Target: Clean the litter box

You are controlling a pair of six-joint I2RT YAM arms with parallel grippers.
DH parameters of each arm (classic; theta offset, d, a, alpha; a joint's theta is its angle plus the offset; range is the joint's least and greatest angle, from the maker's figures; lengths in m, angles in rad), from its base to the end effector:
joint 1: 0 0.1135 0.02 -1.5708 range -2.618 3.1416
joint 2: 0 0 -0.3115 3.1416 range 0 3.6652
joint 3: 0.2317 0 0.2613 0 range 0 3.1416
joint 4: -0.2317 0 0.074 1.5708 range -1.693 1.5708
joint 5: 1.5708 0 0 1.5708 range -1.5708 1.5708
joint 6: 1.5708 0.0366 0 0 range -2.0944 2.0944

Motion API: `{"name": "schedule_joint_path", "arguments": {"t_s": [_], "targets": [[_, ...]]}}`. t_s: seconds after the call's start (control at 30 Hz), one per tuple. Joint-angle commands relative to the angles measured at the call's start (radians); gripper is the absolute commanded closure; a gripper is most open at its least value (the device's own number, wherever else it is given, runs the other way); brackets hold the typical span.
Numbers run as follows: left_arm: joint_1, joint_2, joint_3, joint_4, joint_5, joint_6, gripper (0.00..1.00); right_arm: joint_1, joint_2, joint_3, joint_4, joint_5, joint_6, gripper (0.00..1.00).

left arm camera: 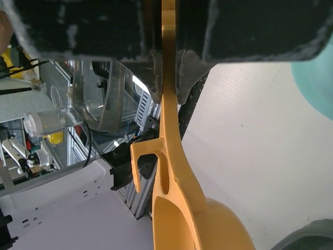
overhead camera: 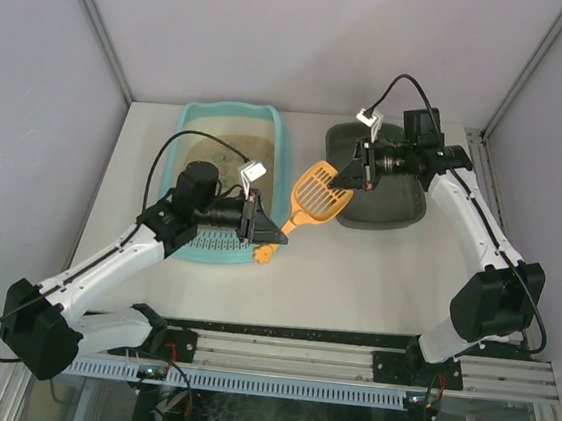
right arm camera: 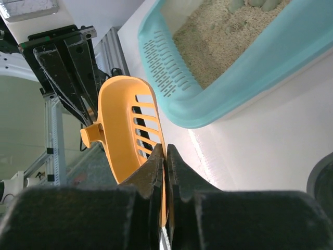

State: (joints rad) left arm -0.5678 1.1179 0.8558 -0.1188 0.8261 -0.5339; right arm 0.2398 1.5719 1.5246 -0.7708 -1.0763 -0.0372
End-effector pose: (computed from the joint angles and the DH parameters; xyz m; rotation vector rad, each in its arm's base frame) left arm 0.1850 -0.1499 0.3489 0.6430 2.0404 -1.4925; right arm 0.3223 0.1120 0.4062 -0.8016 2.0658 1.3670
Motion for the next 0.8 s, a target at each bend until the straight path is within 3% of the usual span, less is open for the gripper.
{"name": "schedule_joint_path", "arguments": {"t_s": [0.0,0.03,0.07,0.1,0.13,0.17,0.27,0.33,0.43,0.53,0.63,0.77], "targets": [[0.014,-0.075,-0.013,0.011,-0.010,-0.009,1.00,-0.032,-0.029,0.001,0.048,-0.003,0.023,1.00],[0.013,-0.082,0.000,-0.014,-0.043,-0.003,1.00,-0.033,-0.029,0.000,0.048,0.007,0.025,1.00],[0.014,-0.085,0.036,-0.077,-0.089,0.017,1.00,-0.034,-0.030,0.000,0.048,0.020,0.027,0.82],[0.014,-0.085,0.081,-0.160,-0.155,0.054,1.00,-0.039,-0.032,-0.001,0.046,0.032,0.029,0.57],[0.017,-0.082,0.131,-0.252,-0.245,0.103,1.00,-0.047,-0.042,-0.004,0.051,0.045,0.038,0.16],[0.024,-0.075,0.181,-0.341,-0.345,0.134,1.00,-0.064,-0.058,-0.009,0.064,0.056,0.048,0.02],[0.072,-0.036,0.335,-0.599,-0.671,0.173,1.00,-0.125,-0.118,-0.018,0.077,0.068,0.056,0.00],[0.143,-0.004,0.404,-0.694,-0.775,0.186,1.00,-0.175,-0.170,-0.052,0.096,0.064,0.063,0.00],[0.239,0.067,0.461,-0.781,-0.816,0.215,1.00,-0.241,-0.247,-0.126,0.114,0.028,0.049,0.00],[0.331,0.202,0.503,-0.855,-0.837,0.219,1.00,-0.264,-0.286,-0.141,-0.014,0.041,-0.065,0.00],[0.348,0.326,0.537,-0.860,-0.828,0.234,1.00,-0.282,-0.327,-0.174,-0.201,0.051,-0.221,0.00],[0.346,0.481,0.609,-0.864,-0.835,0.251,1.00,-0.350,-0.463,-0.365,-0.265,0.098,-0.335,0.00]]}}
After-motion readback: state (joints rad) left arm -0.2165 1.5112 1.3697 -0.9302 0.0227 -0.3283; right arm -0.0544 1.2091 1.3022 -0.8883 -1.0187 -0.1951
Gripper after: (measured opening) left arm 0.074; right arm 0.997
